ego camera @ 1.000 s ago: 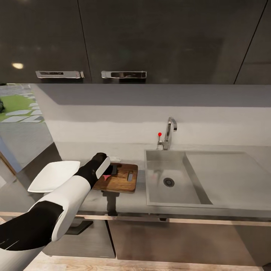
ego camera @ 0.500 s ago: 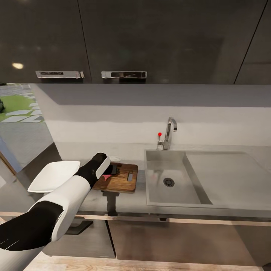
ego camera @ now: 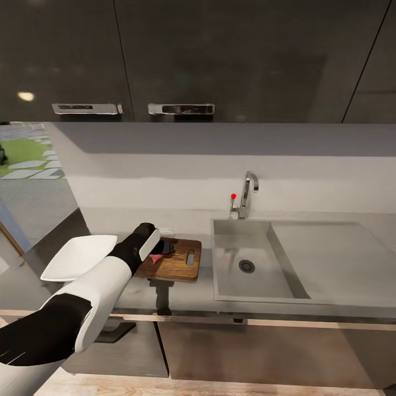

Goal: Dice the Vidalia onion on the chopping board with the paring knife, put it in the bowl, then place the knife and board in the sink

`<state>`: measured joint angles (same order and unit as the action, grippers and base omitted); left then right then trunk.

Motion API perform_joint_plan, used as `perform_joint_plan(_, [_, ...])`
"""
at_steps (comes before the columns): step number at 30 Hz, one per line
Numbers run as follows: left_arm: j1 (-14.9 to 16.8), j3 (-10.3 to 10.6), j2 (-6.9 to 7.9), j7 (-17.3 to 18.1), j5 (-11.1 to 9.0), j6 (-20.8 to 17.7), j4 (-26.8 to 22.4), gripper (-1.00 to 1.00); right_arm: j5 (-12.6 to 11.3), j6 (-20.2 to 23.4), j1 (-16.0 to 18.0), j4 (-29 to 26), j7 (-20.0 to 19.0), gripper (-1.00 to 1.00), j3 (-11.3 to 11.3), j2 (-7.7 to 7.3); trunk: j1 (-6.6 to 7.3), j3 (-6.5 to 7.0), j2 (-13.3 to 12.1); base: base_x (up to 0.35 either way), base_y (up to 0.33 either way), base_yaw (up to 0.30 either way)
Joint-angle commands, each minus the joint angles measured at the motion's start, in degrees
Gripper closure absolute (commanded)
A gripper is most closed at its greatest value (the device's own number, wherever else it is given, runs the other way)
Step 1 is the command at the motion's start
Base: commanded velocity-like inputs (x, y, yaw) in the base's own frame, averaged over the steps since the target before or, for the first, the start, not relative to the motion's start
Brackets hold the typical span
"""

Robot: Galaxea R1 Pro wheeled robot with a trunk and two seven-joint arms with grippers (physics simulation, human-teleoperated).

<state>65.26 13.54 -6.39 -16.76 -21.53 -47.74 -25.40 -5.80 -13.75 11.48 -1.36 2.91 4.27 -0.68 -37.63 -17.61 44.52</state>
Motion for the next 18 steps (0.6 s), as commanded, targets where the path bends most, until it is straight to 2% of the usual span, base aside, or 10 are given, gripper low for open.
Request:
perform_joint_plan(1, [0.04, 0.31, 0.10, -0.47, -0.60, -0.19, -0.19, -1.00, -0.60, -0.20, 0.04, 0.04, 0.08, -1.00, 0.48, -0.01, -0.01, -0.08, 0.06, 0.000, 0.000, 0.000])
perform_joint_plan(6, [0.04, 0.26, 1.53, -0.58, -0.56, -1.18, -8.87, -1.00, -0.62, -0.18, 0.04, 0.04, 0.08, -1.00, 0.48, 0.06, -0.01, -0.08, 0.06, 0.000, 0.000, 0.000])
perform_joint_plan(9, [0.04, 0.21, 2.23, -0.62, -0.54, -4.07, -14.44, -1.00, -0.62, -0.17, 0.04, 0.04, 0.08, -1.00, 0.48, 0.07, -0.01, -0.08, 0.06, 0.000, 0.000, 0.000])
perform_joint_plan(11, [0.04, 0.13, 2.87, -0.64, -0.53, -7.87, -20.00, -1.00, -0.62, -0.20, 0.04, 0.04, 0.08, -1.00, 0.48, 0.06, -0.01, -0.08, 0.06, 0.000, 0.000, 0.000])
perform_joint_plan(12, [0.04, 0.14, 3.21, -0.64, -0.53, -8.60, -21.91, -1.00, -0.62, -0.21, 0.04, 0.04, 0.08, -1.00, 0.48, 0.06, -0.01, -0.08, 0.06, 0.000, 0.000, 0.000])
perform_joint_plan(18, [0.04, 0.17, 3.91, -0.65, -0.55, -9.81, -25.71, -1.00, -0.61, -0.17, 0.04, 0.04, 0.08, -1.00, 0.48, 0.05, -0.01, -0.08, 0.06, -0.024, 0.000, 0.000])
